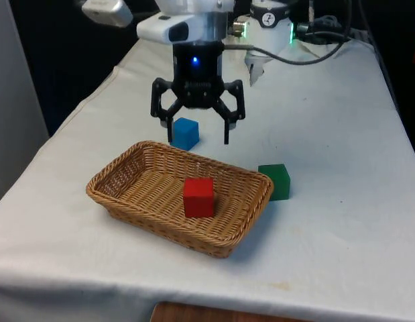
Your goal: Pick up exactly two blocks and place them into the basket.
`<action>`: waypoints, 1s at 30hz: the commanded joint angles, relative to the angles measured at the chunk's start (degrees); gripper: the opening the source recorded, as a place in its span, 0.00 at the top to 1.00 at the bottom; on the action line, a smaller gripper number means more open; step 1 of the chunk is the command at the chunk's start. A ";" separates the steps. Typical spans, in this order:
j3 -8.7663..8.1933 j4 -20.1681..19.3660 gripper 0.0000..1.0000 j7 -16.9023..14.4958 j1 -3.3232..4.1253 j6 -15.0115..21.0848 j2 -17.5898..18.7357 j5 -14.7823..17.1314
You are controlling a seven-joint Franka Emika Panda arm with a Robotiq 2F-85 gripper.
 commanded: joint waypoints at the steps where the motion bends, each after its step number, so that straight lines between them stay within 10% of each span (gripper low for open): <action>1: -0.69 -0.80 0.00 0.40 0.69 -0.29 -0.63 -0.52; 7: -2.46 -3.61 0.00 0.40 2.75 -0.74 -3.55 -1.32; 8: -1.78 -2.81 0.00 0.11 2.01 -0.52 -2.92 -0.80; 15: -4.18 -7.39 0.00 0.23 5.44 -0.63 -7.68 -3.27; 16: -3.50 -6.59 0.00 0.11 4.70 -0.69 -7.51 -3.15; 17: -4.53 -8.25 0.00 0.23 6.13 -0.52 -8.71 -3.95; 22: -5.16 -10.49 0.00 0.69 7.91 -0.11 -11.57 -6.36; 24: -4.18 -9.11 0.00 0.74 6.70 -0.69 -11.29 -6.25; 25: -5.44 -11.00 0.00 0.86 8.48 -0.06 -12.38 -7.16; 30: -5.90 -12.03 0.00 1.38 9.68 0.00 -14.21 -9.34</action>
